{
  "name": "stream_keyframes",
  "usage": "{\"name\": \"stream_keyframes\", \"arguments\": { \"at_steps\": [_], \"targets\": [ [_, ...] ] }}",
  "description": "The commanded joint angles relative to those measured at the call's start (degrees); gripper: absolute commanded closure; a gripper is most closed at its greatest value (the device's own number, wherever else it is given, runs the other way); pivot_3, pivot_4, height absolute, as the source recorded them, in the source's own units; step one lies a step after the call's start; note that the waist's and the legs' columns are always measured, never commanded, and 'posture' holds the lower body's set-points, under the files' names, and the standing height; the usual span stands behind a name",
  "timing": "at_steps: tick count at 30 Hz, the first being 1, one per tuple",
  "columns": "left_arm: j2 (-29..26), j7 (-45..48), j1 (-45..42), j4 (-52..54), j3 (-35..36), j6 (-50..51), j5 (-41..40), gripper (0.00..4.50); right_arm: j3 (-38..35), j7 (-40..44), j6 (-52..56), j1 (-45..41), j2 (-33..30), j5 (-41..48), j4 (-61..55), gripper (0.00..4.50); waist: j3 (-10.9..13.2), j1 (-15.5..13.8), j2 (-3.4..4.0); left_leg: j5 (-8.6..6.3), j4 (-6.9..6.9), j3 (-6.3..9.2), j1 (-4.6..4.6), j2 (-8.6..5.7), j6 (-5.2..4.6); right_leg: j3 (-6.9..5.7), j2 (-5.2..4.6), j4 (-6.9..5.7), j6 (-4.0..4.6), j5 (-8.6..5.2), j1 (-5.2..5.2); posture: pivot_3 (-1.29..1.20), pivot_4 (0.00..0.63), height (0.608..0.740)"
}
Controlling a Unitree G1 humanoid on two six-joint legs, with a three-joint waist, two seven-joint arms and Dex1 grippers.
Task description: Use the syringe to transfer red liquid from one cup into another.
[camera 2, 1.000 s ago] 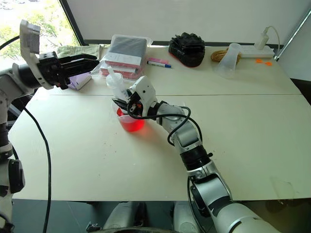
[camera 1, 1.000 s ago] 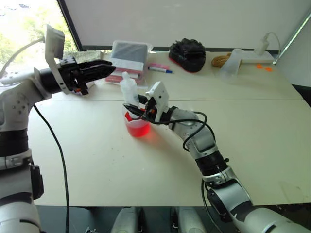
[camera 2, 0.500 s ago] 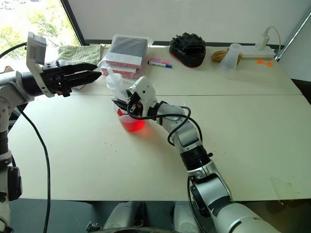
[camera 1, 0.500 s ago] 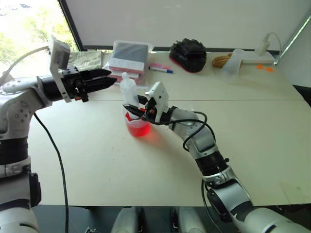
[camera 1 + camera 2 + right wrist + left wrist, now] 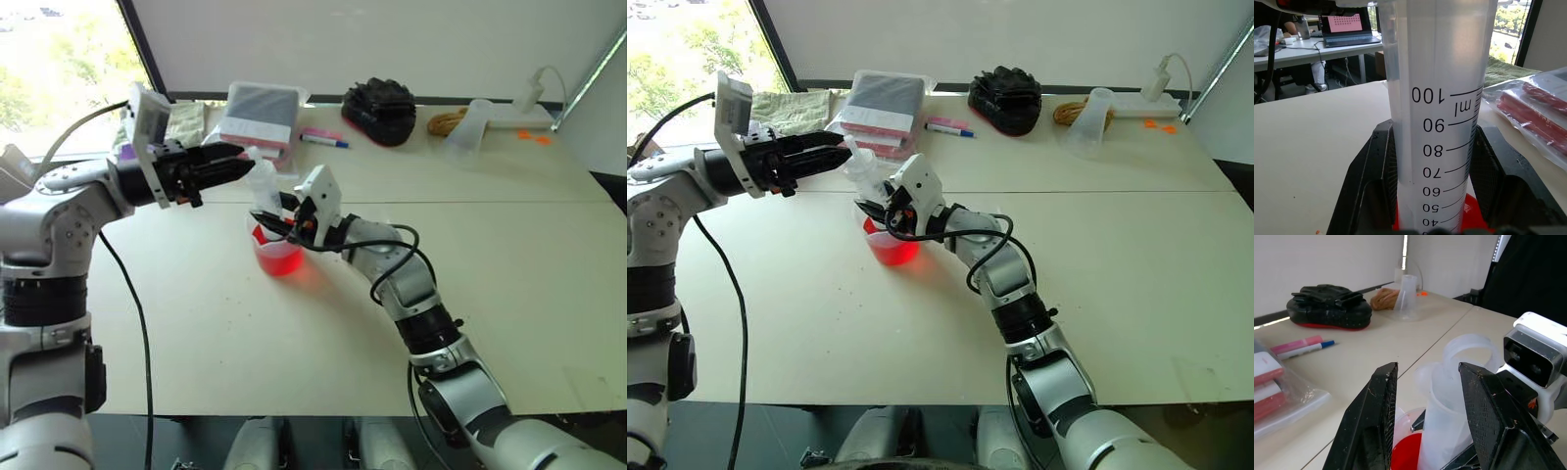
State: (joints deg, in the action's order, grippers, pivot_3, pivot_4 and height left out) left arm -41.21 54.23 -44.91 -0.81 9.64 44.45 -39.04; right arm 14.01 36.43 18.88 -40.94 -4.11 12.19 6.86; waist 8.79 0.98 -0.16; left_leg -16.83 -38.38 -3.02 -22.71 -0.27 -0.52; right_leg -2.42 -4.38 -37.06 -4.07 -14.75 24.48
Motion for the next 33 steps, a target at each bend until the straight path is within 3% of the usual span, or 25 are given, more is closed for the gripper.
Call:
{"name": "stream_keyframes", "arguments": {
  "at_steps": [1, 7, 11, 25, 29, 33],
  "targets": [
    [1.8, -1.0, -2.9, -1.4, -0.8, -2.4, 1.5, 2.43, -0.3, 0.3, -0.6, -0.5, 0.3, 0.2, -2.9, 3.06, 0.0, -0.1, 0.0, 0.0, 0.0, 0.0, 0.0, 0.0, 0.0, 0.0, 0.0, 0.0, 0.0, 0.0, 0.0, 0.0, 0.15, 0.74],
    [3.1, -0.5, -4.1, -3.2, -1.2, -3.2, 2.7, 2.43, -0.3, 0.1, -0.6, -0.5, 0.7, 0.0, -2.9, 3.06, 0.0, 0.2, -0.02, 0.0, -0.01, 0.0, 0.01, 0.0, 0.01, 0.0, 0.02, 0.0, 0.0, 0.0, 0.0, 0.0, 0.15, 0.74],
    [3.1, 0.2, -3.6, -2.2, -2.1, -2.2, 2.2, 3.57, -0.3, 0.1, -0.5, -0.5, 1.0, -0.1, -2.9, 3.06, 0.0, 0.1, -0.02, 0.02, -0.01, 0.0, 0.02, 0.02, 0.03, 0.0, 0.03, -0.02, 0.0, 0.0, 0.0, 0.0, 0.15, 0.74],
    [3.7, 0.5, -2.8, 0.4, -0.9, 1.6, -0.4, 3.57, 0.0, 0.6, -0.3, -0.1, 1.7, 0.0, -3.1, 3.06, 0.0, 0.1, -0.02, 0.02, -0.01, 0.0, 0.02, 0.01, 0.03, 0.02, 0.02, -0.02, 0.0, 0.0, 0.0, 0.0, 0.15, 0.74],
    [3.8, 0.5, -2.6, 0.6, -0.7, 1.6, -0.6, 4.47, 0.1, 0.7, -0.2, -0.1, 1.7, 0.0, -3.1, 3.06, 0.0, 0.1, -0.03, 0.02, -0.01, 0.0, 0.03, 0.01, 0.03, 0.02, 0.02, -0.02, 0.0, 0.0, 0.0, 0.0, 0.15, 0.74],
    [3.8, 0.4, -2.1, 1.1, -0.7, 1.8, -0.8, 4.47, 0.2, 0.9, -0.1, 0.1, 1.6, 0.0, -3.4, 3.06, 0.0, 0.1, -0.03, 0.02, -0.01, 0.0, 0.03, 0.01, 0.03, 0.02, 0.03, -0.03, 0.0, 0.0, 0.0, 0.0, 0.15, 0.74]
  ]
}}
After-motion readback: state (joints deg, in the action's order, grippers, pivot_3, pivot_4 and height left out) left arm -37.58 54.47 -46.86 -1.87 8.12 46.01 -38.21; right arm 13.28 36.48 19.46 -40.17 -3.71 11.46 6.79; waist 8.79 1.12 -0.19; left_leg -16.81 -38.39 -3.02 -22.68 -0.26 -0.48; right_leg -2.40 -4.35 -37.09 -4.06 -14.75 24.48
